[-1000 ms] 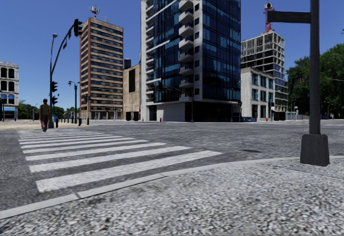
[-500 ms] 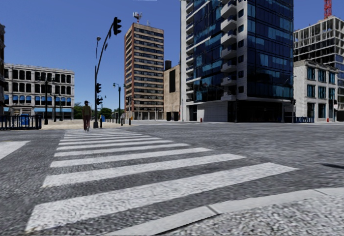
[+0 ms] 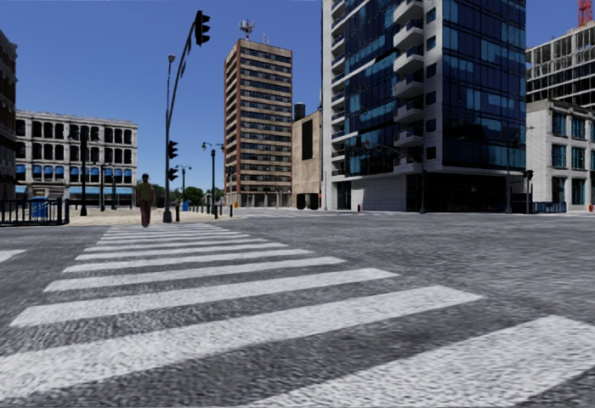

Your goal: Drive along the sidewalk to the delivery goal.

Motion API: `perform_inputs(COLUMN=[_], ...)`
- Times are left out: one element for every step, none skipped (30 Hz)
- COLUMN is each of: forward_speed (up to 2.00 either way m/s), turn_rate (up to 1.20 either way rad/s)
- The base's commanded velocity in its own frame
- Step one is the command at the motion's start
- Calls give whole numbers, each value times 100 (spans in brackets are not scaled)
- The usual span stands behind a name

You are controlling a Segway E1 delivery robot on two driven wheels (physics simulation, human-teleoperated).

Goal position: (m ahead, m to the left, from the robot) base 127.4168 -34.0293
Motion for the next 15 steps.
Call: perform_inputs(forward_speed=[198, 198, 198, 198, 198, 198, 198, 198, 198, 198, 198, 198, 198, 198, 198], turn_rate=[10, 28, 28, 34, 37, 37, 38, 39, 44, 44, 45, 46, 46, 46, 46])
